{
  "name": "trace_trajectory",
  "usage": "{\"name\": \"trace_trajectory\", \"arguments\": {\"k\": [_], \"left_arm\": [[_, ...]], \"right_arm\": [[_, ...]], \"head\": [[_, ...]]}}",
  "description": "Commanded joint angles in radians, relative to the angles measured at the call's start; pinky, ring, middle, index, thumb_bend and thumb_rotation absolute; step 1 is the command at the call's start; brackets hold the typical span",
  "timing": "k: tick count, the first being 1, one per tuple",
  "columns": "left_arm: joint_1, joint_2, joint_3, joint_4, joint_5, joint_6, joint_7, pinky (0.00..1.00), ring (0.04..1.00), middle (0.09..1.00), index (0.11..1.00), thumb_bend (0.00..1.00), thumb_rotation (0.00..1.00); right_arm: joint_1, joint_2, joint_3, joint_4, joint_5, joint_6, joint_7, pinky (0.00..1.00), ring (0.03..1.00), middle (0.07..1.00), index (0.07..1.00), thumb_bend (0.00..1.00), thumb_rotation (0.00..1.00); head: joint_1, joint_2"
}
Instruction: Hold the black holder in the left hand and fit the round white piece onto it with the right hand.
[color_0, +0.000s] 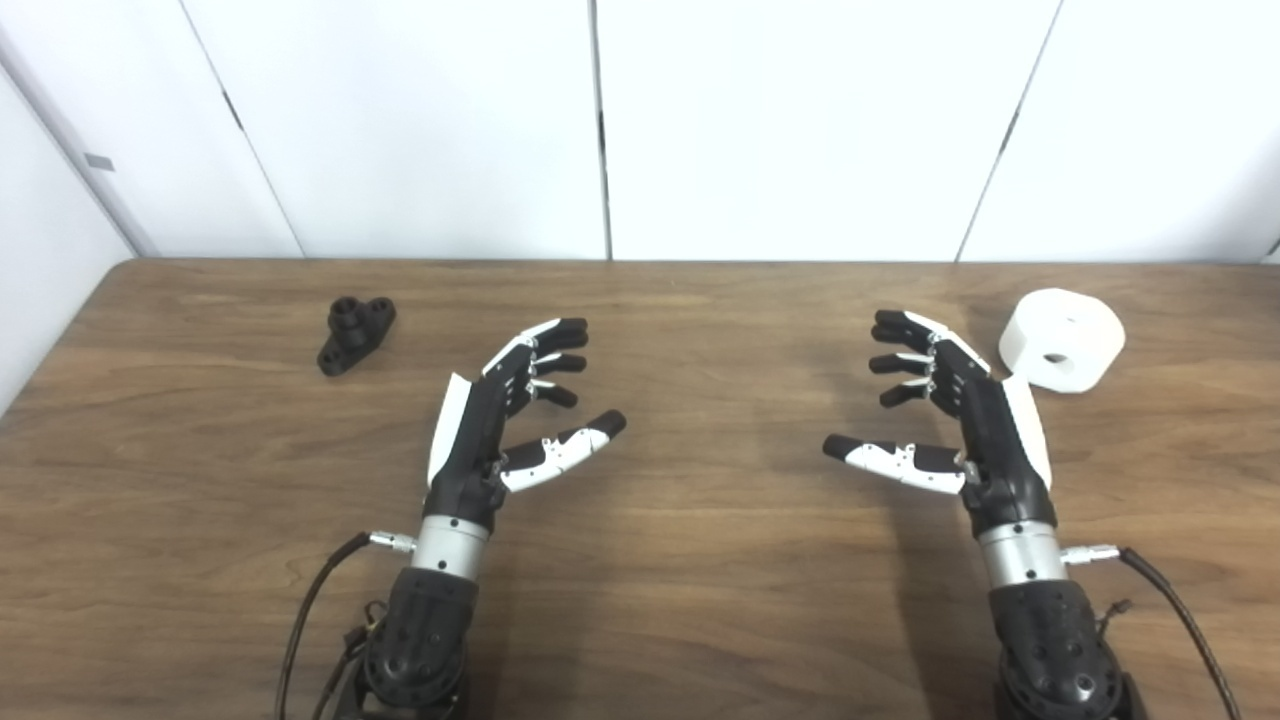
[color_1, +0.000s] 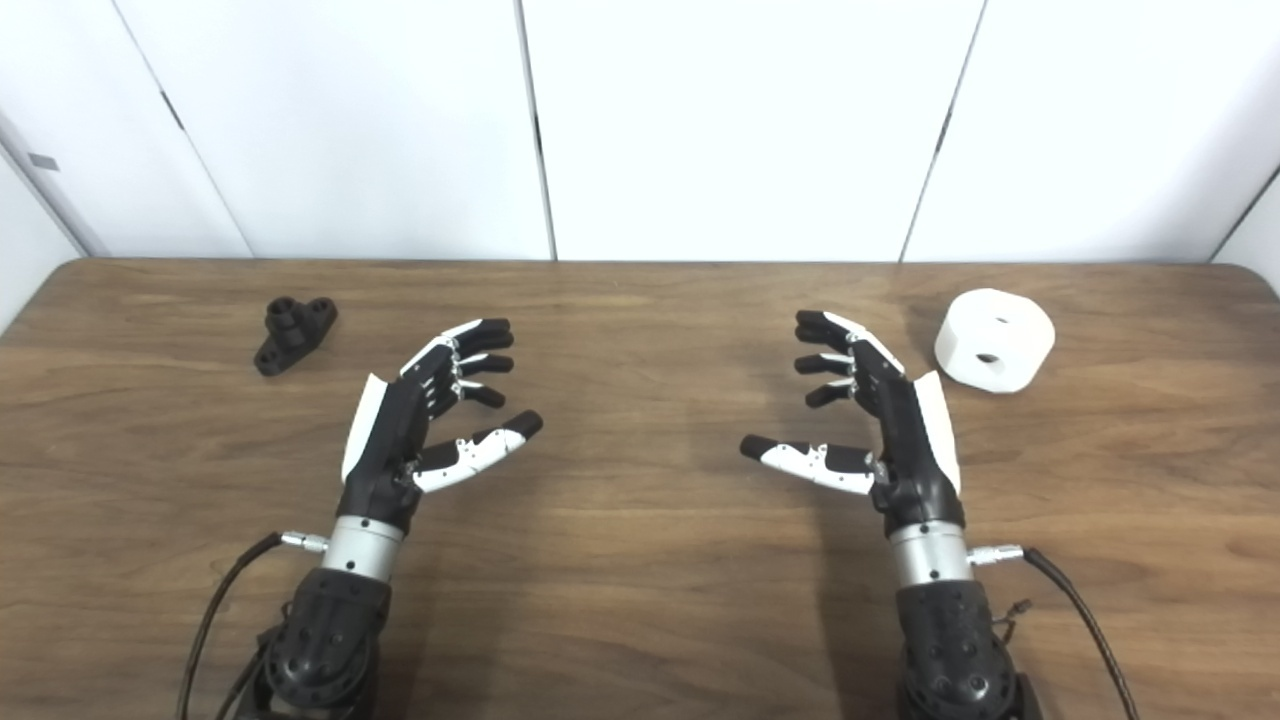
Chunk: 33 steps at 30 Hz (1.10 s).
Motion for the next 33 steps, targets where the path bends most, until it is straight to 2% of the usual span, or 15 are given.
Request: {"name": "trace_trajectory", "arguments": {"k": [1, 9, 11, 17, 22, 25, 29, 33], "left_arm": [[-0.031, 0.003, 0.002, -0.033, 0.007, -0.011, 0.005, 0.58, 0.74, 0.793, 0.78, 0.78, 0.17], [-0.039, 0.004, -0.002, -0.014, -0.004, -0.028, -0.001, 0.57, 0.736, 0.792, 0.782, 0.77, 0.16], [-0.039, 0.003, -0.003, -0.009, 0.0, -0.034, 0.002, 0.57, 0.729, 0.79, 0.781, 0.78, 0.17], [-0.034, -0.024, -0.021, -0.013, 0.049, -0.015, 0.026, 0.57, 0.723, 0.787, 0.778, 0.78, 0.18], [-0.032, -0.049, -0.044, 0.026, 0.096, -0.039, 0.047, 0.58, 0.731, 0.784, 0.77, 0.78, 0.17], [-0.033, -0.059, -0.053, 0.057, 0.113, -0.063, 0.066, 0.58, 0.732, 0.775, 0.766, 0.79, 0.17], [-0.033, -0.063, -0.061, 0.077, 0.123, -0.066, 0.073, 0.59, 0.735, 0.78, 0.763, 0.78, 0.17], [-0.034, -0.064, -0.061, 0.086, 0.124, -0.068, 0.074, 0.6, 0.738, 0.782, 0.757, 0.78, 0.17]], "right_arm": [[-0.038, 0.003, -0.001, -0.025, 0.007, -0.022, -0.006, 0.52, 0.675, 0.764, 0.768, 0.75, 0.01], [-0.04, -0.002, 0.001, -0.011, 0.004, -0.037, -0.008, 0.52, 0.669, 0.762, 0.769, 0.75, 0.01], [-0.039, -0.004, 0.001, -0.009, 0.005, -0.041, -0.007, 0.52, 0.671, 0.763, 0.769, 0.75, 0.01], [-0.025, -0.027, -0.019, -0.023, 0.031, -0.027, 0.008, 0.54, 0.676, 0.773, 0.768, 0.74, 0.03], [-0.012, -0.061, -0.042, 0.006, 0.073, -0.075, 0.02, 0.53, 0.677, 0.769, 0.773, 0.73, 0.0], [-0.008, -0.072, -0.048, 0.014, 0.089, -0.082, 0.024, 0.54, 0.683, 0.77, 0.773, 0.74, 0.0], [-0.004, -0.074, -0.049, 0.009, 0.114, -0.073, 0.03, 0.55, 0.685, 0.773, 0.778, 0.72, 0.0], [-0.002, -0.07, -0.049, -0.008, 0.119, -0.053, 0.032, 0.54, 0.685, 0.775, 0.776, 0.71, 0.0]], "head": [[0.001, 0.001], [0.007, -0.004], [0.029, -0.007], [0.231, -0.032], [0.356, -0.075], [0.397, -0.103], [0.4, -0.122], [0.389, -0.12]]}}
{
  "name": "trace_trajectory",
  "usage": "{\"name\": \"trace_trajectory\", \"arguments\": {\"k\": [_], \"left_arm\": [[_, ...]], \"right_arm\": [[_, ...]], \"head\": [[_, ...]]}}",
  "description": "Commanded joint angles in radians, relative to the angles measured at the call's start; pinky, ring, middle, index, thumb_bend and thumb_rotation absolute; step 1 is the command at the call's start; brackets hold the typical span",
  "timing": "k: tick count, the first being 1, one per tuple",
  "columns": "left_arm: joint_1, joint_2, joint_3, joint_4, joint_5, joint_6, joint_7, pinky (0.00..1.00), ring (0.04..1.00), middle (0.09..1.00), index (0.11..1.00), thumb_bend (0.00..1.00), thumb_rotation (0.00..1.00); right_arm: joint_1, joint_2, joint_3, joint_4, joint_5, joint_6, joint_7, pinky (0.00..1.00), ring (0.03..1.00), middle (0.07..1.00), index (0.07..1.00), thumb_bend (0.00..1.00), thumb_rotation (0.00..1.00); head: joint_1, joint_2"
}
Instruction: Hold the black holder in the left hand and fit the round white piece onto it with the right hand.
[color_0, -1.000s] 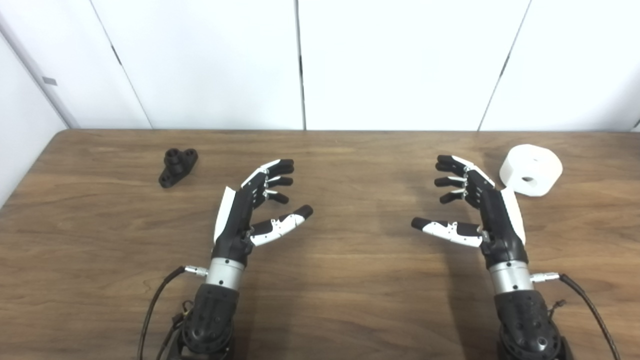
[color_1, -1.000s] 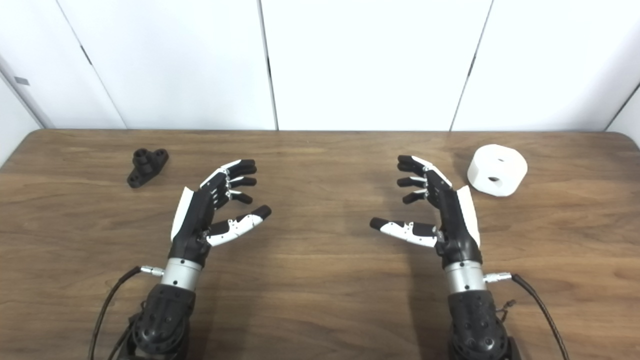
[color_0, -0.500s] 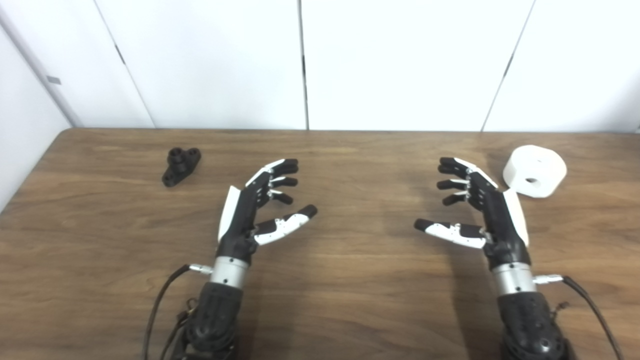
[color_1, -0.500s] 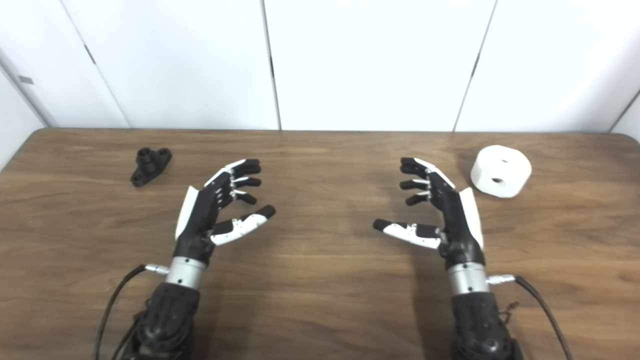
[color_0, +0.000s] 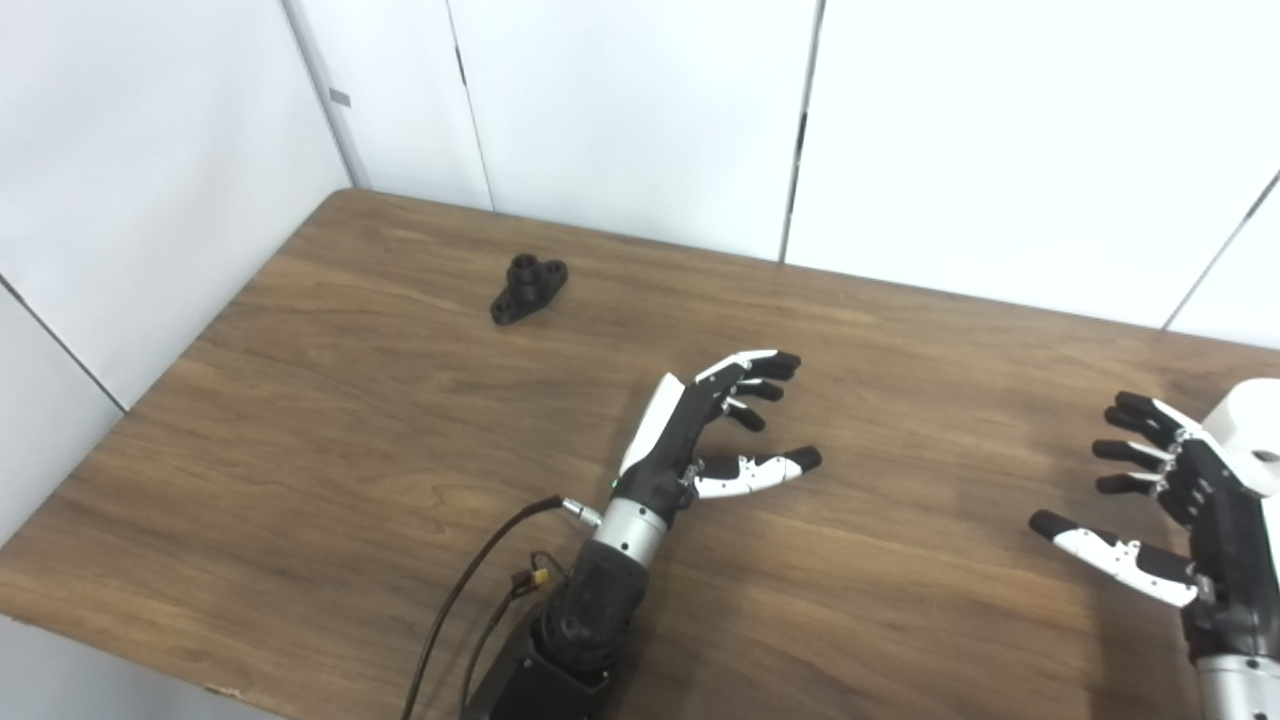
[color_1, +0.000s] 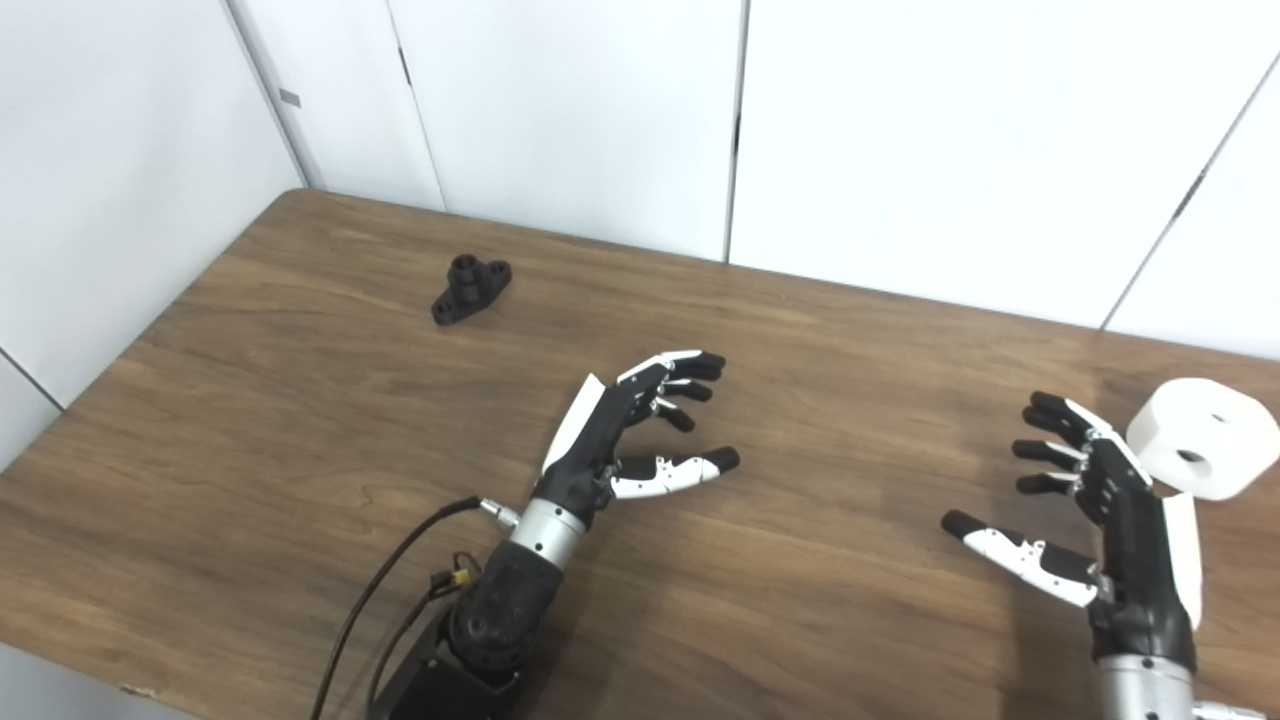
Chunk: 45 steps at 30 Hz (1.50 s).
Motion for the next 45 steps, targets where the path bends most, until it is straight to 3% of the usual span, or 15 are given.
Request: {"name": "trace_trajectory", "arguments": {"k": [1, 9, 14, 20, 24, 27, 33, 37, 41, 45], "left_arm": [[-0.032, -0.004, -0.001, -0.009, 0.007, -0.035, 0.022, 0.6, 0.737, 0.78, 0.754, 0.79, 0.17], [-0.03, -0.009, -0.001, -0.026, 0.033, -0.024, 0.042, 0.58, 0.712, 0.76, 0.731, 0.79, 0.17], [-0.04, 0.017, 0.014, -0.059, 0.073, -0.044, 0.07, 0.5, 0.646, 0.711, 0.702, 0.75, 0.12], [-0.1, 0.127, 0.057, -0.156, 0.025, 0.005, -0.025, 0.46, 0.564, 0.628, 0.667, 0.73, 0.03], [-0.163, 0.218, 0.08, -0.198, 0.05, 0.076, -0.081, 0.5, 0.593, 0.64, 0.648, 0.74, 0.07], [-0.208, 0.275, 0.091, -0.186, 0.155, 0.091, -0.053, 0.5, 0.6, 0.632, 0.635, 0.77, 0.14], [-0.24, 0.321, 0.128, -0.188, 0.205, 0.139, -0.047, 0.56, 0.65, 0.664, 0.64, 0.79, 0.18], [-0.248, 0.335, 0.152, -0.192, 0.275, 0.166, 0.001, 0.5, 0.621, 0.647, 0.632, 0.78, 0.14], [-0.265, 0.343, 0.171, -0.189, 0.333, 0.197, 0.039, 0.56, 0.674, 0.685, 0.623, 0.78, 0.1], [-0.29, 0.367, 0.19, -0.17, 0.394, 0.221, 0.073, 0.53, 0.656, 0.67, 0.616, 0.8, 0.1]], "right_arm": [[-0.021, 0.004, -0.004, -0.043, 0.006, -0.016, -0.002, 0.54, 0.684, 0.774, 0.775, 0.72, 0.0], [-0.018, 0.003, -0.007, -0.066, 0.011, 0.011, 0.006, 0.53, 0.678, 0.773, 0.771, 0.71, 0.0], [-0.015, -0.002, -0.006, -0.072, 0.011, 0.012, 0.008, 0.54, 0.678, 0.772, 0.768, 0.72, 0.0], [-0.019, -0.006, -0.01, -0.072, 0.02, 0.014, 0.012, 0.53, 0.672, 0.768, 0.765, 0.72, 0.0], [-0.023, -0.009, -0.011, -0.068, 0.027, 0.011, 0.015, 0.54, 0.675, 0.769, 0.765, 0.72, 0.0], [-0.026, -0.011, -0.012, -0.069, 0.029, 0.014, 0.016, 0.54, 0.672, 0.767, 0.762, 0.72, 0.0], [-0.027, -0.02, -0.016, -0.075, 0.032, 0.023, 0.026, 0.52, 0.647, 0.761, 0.757, 0.72, 0.0], [-0.026, -0.026, -0.024, -0.094, 0.036, 0.04, 0.036, 0.5, 0.634, 0.753, 0.747, 0.72, 0.0], [-0.026, -0.034, -0.03, -0.098, 0.041, 0.038, 0.04, 0.49, 0.629, 0.749, 0.753, 0.72, 0.0], [-0.022, -0.038, -0.033, -0.112, 0.041, 0.051, 0.041, 0.49, 0.629, 0.746, 0.746, 0.72, 0.0]], "head": [[-0.011, 0.001], [-0.008, 0.004], [-0.005, 0.0], [-0.004, -0.005], [-0.002, -0.006], [-0.001, -0.006], [-0.009, -0.005], [-0.01, -0.002], [-0.013, 0.001], [-0.007, 0.007]]}}
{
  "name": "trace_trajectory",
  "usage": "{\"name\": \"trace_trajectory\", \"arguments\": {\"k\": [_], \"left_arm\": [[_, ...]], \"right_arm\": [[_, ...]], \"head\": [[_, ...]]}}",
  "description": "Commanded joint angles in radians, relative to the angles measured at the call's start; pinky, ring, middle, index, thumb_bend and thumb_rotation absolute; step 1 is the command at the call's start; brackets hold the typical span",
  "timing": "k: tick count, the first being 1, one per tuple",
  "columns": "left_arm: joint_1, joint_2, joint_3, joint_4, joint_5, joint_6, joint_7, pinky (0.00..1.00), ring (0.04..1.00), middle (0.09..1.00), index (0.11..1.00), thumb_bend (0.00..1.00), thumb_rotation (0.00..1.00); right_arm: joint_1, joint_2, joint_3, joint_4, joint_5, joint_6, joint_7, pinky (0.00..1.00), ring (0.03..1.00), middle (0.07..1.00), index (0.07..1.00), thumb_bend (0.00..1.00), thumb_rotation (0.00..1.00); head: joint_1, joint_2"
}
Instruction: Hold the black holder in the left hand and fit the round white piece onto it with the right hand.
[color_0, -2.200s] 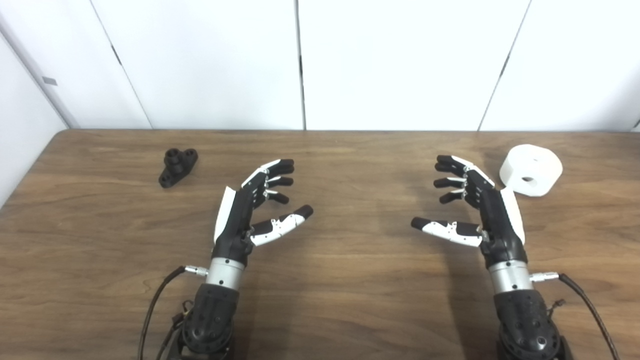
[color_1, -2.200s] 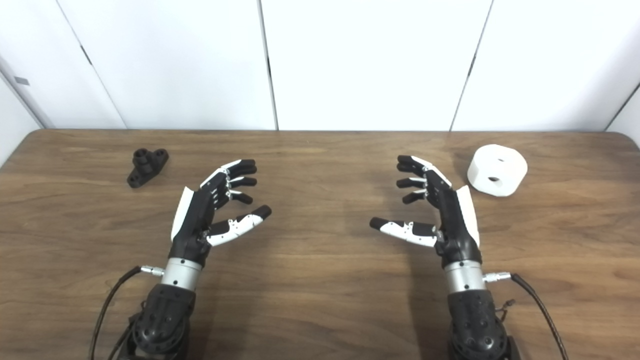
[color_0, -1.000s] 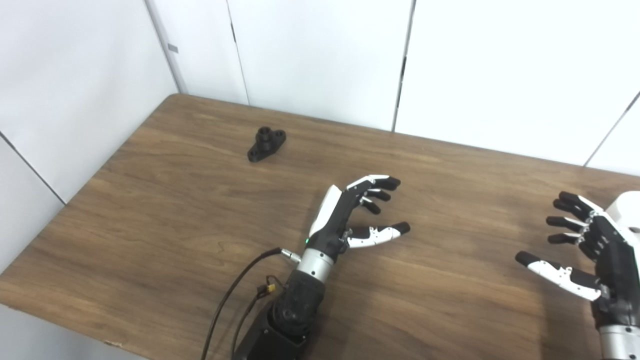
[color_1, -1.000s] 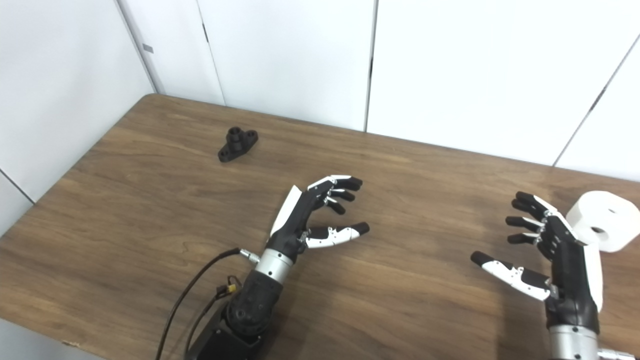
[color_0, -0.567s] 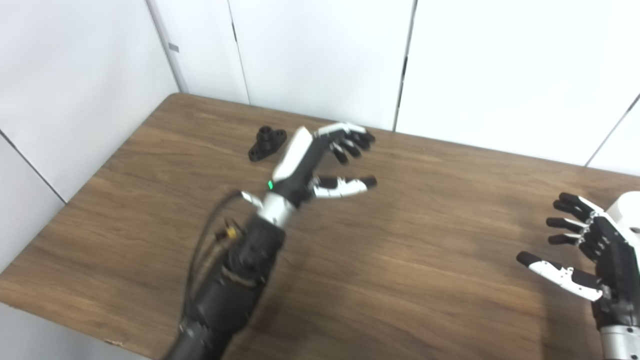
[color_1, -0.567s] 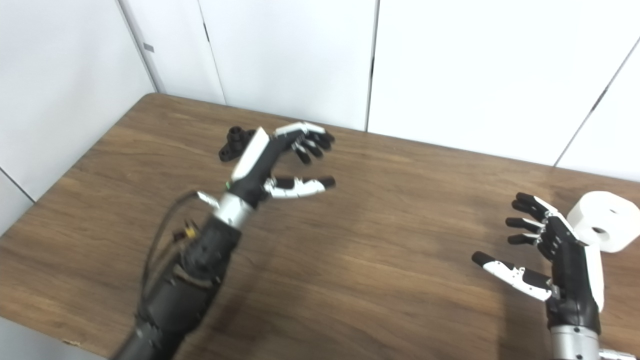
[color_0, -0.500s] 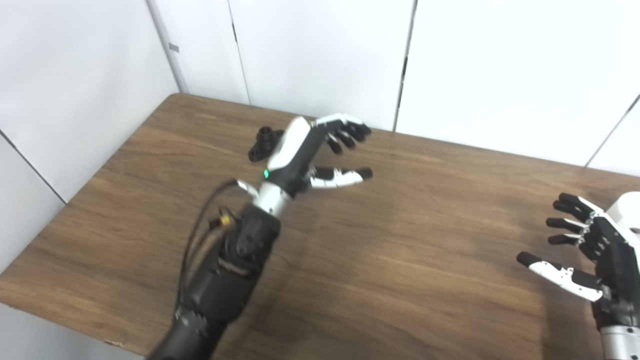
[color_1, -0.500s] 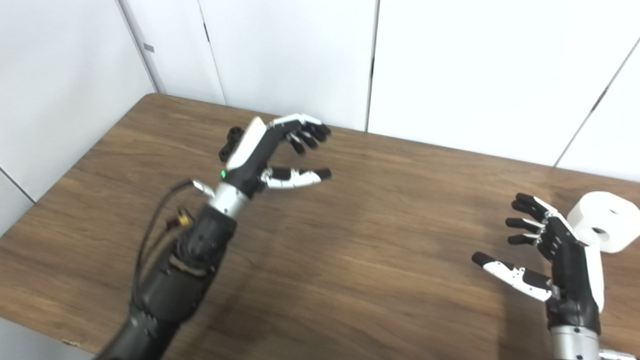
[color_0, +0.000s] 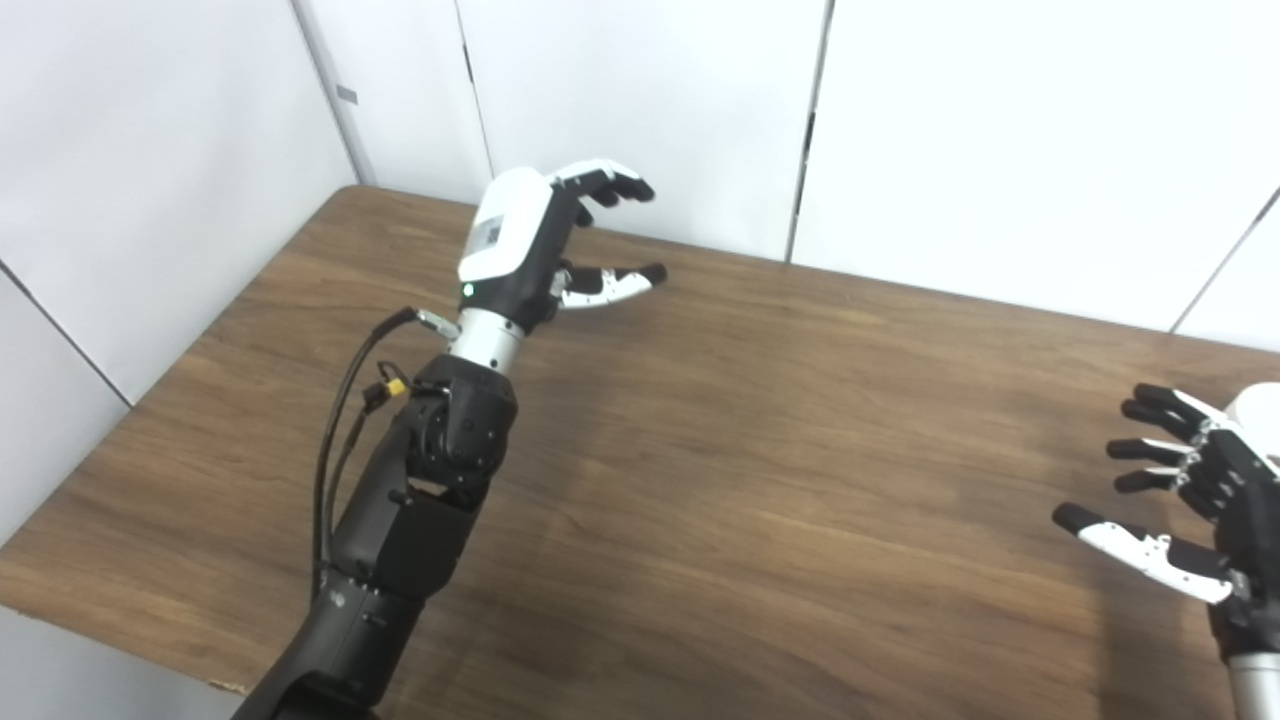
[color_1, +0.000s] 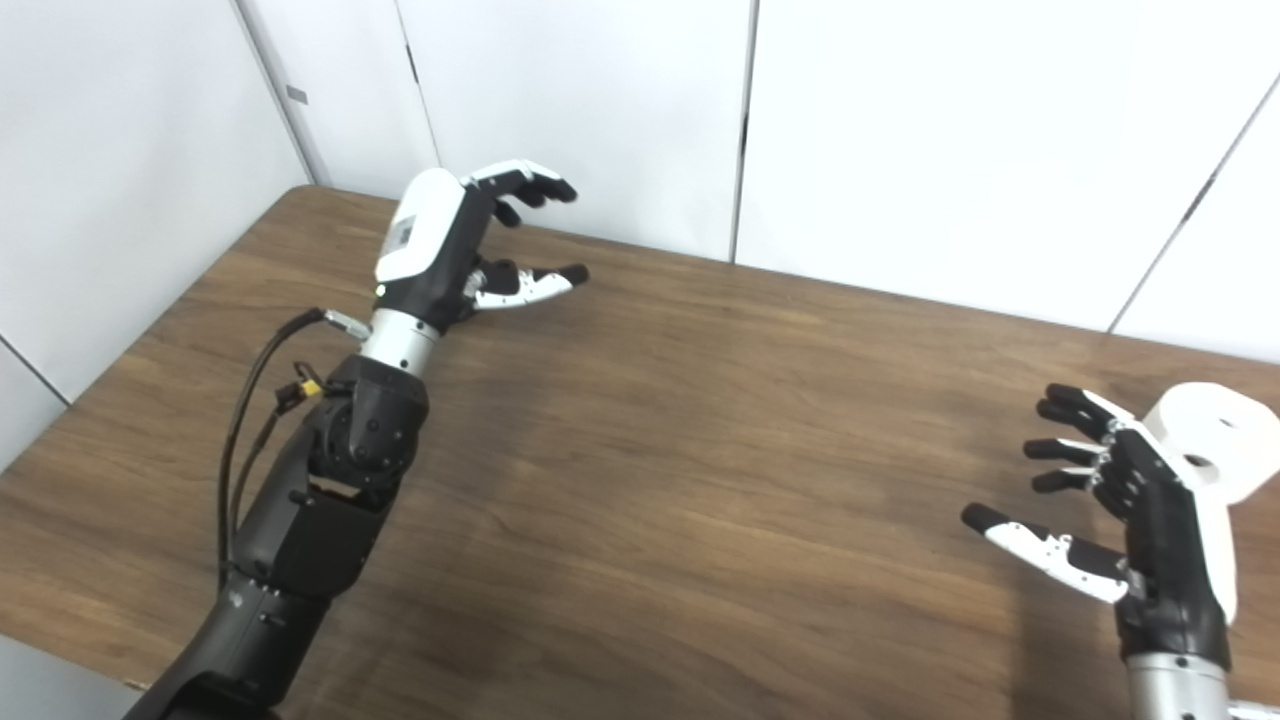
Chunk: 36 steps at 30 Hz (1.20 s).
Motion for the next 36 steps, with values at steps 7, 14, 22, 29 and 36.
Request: {"name": "trace_trajectory", "arguments": {"k": [7, 14, 22, 29, 36], "left_arm": [[-0.088, 0.089, 0.054, 0.053, 0.041, 0.045, 0.051, 0.53, 0.678, 0.697, 0.61, 0.81, 0.13], [-0.095, 0.145, 0.065, 0.127, 0.06, 0.088, 0.075, 0.57, 0.765, 0.786, 0.649, 0.84, 0.21], [-0.116, 0.173, 0.053, 0.217, 0.09, 0.121, 0.14, 0.69, 0.927, 0.861, 0.636, 0.86, 0.24], [-0.14, 0.19, 0.012, 0.247, 0.11, 0.224, 0.083, 0.9, 0.999, 0.923, 0.636, 0.92, 0.3], [-0.175, 0.213, -0.056, 0.3, 0.133, 0.304, 0.028, 0.97, 1.0, 0.973, 0.656, 0.99, 0.37]], "right_arm": [[-0.017, -0.009, -0.005, -0.063, 0.003, 0.006, 0.006, 0.5, 0.645, 0.752, 0.749, 0.71, 0.0], [-0.011, -0.001, -0.005, -0.072, 0.009, 0.012, 0.003, 0.5, 0.652, 0.758, 0.752, 0.69, 0.0], [-0.007, 0.007, -0.002, -0.068, 0.006, 0.007, -0.001, 0.51, 0.647, 0.761, 0.756, 0.69, 0.0], [-0.003, 0.009, -0.004, -0.076, 0.006, 0.015, -0.001, 0.5, 0.64, 0.758, 0.756, 0.69, 0.0], [-0.002, 0.009, -0.008, -0.075, 0.019, 0.01, 0.001, 0.5, 0.638, 0.757, 0.757, 0.69, 0.0]], "head": [[0.005, 0.001], [0.011, 0.002], [0.009, 0.004], [0.009, 0.008], [0.009, 0.012]]}}
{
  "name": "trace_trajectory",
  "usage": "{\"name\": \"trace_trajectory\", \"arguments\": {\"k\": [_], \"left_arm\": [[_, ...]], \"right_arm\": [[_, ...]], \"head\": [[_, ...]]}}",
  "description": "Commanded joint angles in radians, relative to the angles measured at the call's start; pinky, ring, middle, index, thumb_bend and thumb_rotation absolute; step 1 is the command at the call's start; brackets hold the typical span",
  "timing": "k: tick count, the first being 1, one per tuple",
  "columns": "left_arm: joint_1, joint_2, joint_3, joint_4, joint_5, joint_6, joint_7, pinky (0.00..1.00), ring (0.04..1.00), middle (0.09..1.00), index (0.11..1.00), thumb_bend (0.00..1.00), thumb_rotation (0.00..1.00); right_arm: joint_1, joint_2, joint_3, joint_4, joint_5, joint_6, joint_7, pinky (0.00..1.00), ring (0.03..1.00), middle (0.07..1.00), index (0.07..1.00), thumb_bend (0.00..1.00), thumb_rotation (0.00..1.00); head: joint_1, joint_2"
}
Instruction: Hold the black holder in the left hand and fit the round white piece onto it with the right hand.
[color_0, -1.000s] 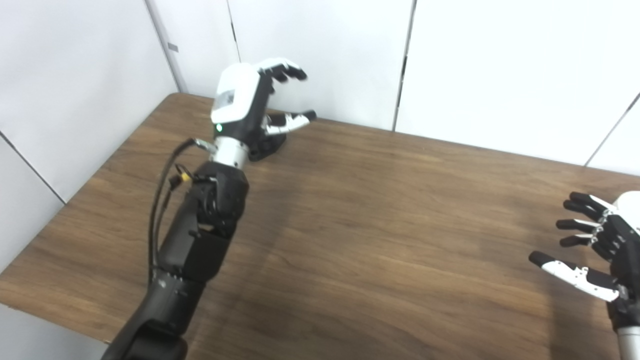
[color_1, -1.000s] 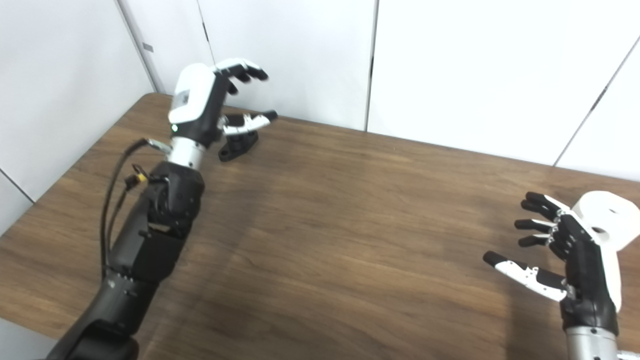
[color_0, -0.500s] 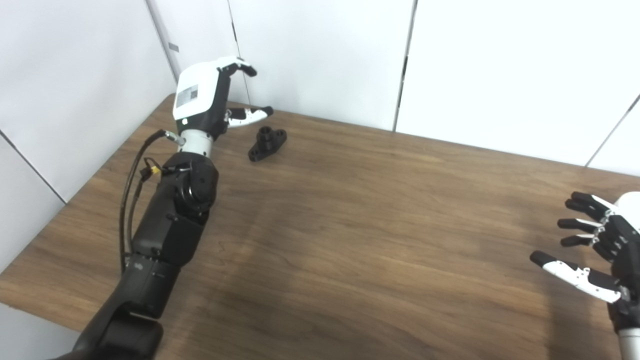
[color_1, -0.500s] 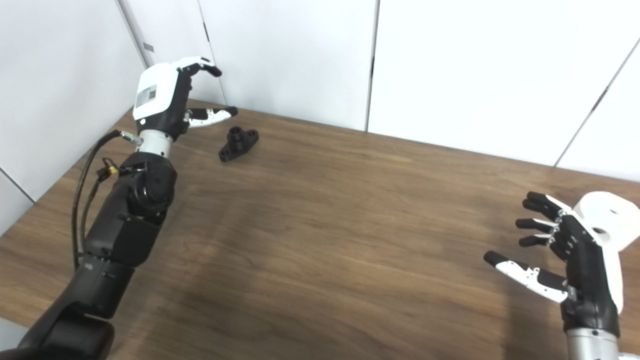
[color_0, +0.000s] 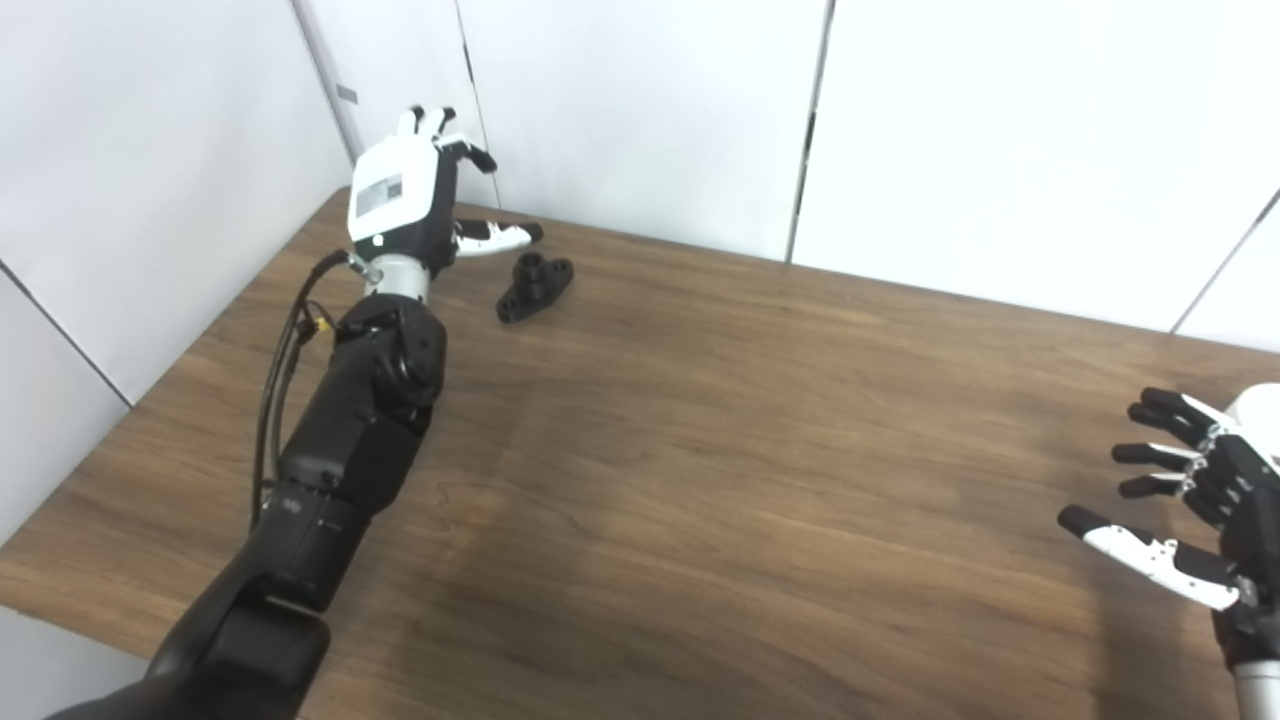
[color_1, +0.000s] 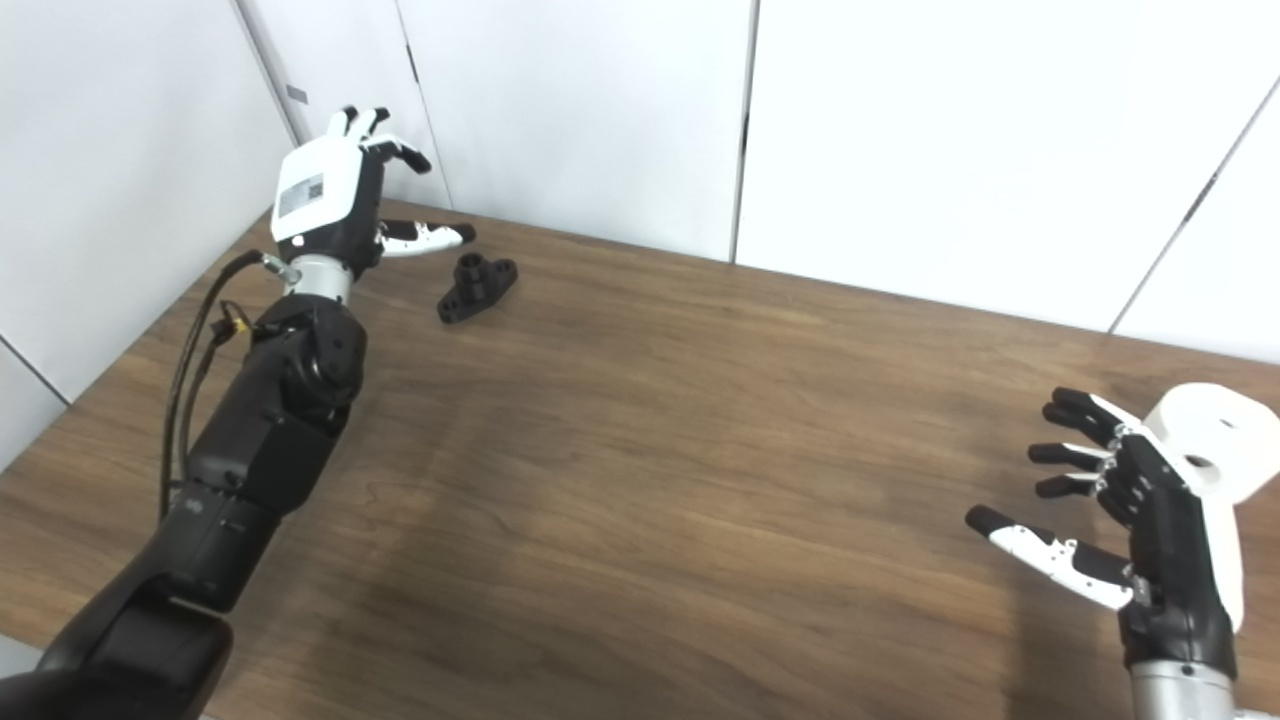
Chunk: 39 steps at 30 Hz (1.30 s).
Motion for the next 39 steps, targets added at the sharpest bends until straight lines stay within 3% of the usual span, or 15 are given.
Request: {"name": "trace_trajectory", "arguments": {"k": [1, 8, 11, 16, 24, 27, 39], "left_arm": [[-0.062, 0.05, -0.013, -0.002, 0.03, 0.025, -0.01, 0.97, 1.0, 0.977, 0.658, 1.0, 0.39], [-0.088, 0.065, -0.072, 0.049, 0.038, 0.076, -0.047, 0.93, 1.0, 0.986, 0.646, 1.0, 0.44], [-0.093, 0.063, -0.081, 0.057, 0.023, 0.097, -0.079, 0.99, 1.0, 0.998, 0.655, 1.0, 0.43], [-0.099, 0.059, -0.103, 0.098, 0.028, 0.116, -0.089, 1.0, 1.0, 0.991, 0.674, 1.0, 0.44], [-0.097, 0.058, -0.113, 0.16, -0.017, 0.097, -0.088, 0.96, 1.0, 0.975, 0.65, 1.0, 0.42], [-0.096, 0.058, -0.111, 0.176, -0.043, 0.084, -0.091, 1.0, 1.0, 0.979, 0.632, 1.0, 0.38], [-0.103, 0.071, -0.14, 0.213, -0.068, 0.054, -0.084, 0.99, 1.0, 0.968, 0.644, 1.0, 0.41]], "right_arm": [[-0.018, 0.002, -0.008, -0.038, 0.012, -0.016, -0.002, 0.5, 0.639, 0.758, 0.757, 0.69, 0.0], [-0.016, 0.003, -0.004, -0.041, -0.003, -0.013, -0.007, 0.51, 0.646, 0.76, 0.759, 0.68, 0.0], [-0.017, 0.003, -0.007, -0.037, 0.001, -0.018, -0.006, 0.5, 0.644, 0.756, 0.757, 0.69, 0.0], [-0.016, 0.001, -0.007, -0.048, -0.004, -0.004, -0.005, 0.5, 0.642, 0.756, 0.757, 0.69, 0.0], [-0.02, 0.002, -0.009, -0.053, 0.007, 0.0, -0.003, 0.49, 0.64, 0.752, 0.751, 0.69, 0.0], [-0.021, -0.001, -0.008, -0.059, -0.001, 0.006, -0.003, 0.5, 0.642, 0.753, 0.752, 0.69, 0.0], [-0.024, 0.0, -0.006, -0.068, -0.008, 0.02, -0.005, 0.51, 0.647, 0.758, 0.755, 0.69, 0.0]], "head": [[0.001, 0.002], [-0.003, 0.006], [-0.005, 0.009], [-0.004, 0.01], [-0.007, 0.014], [-0.007, 0.015], [-0.011, 0.019]]}}
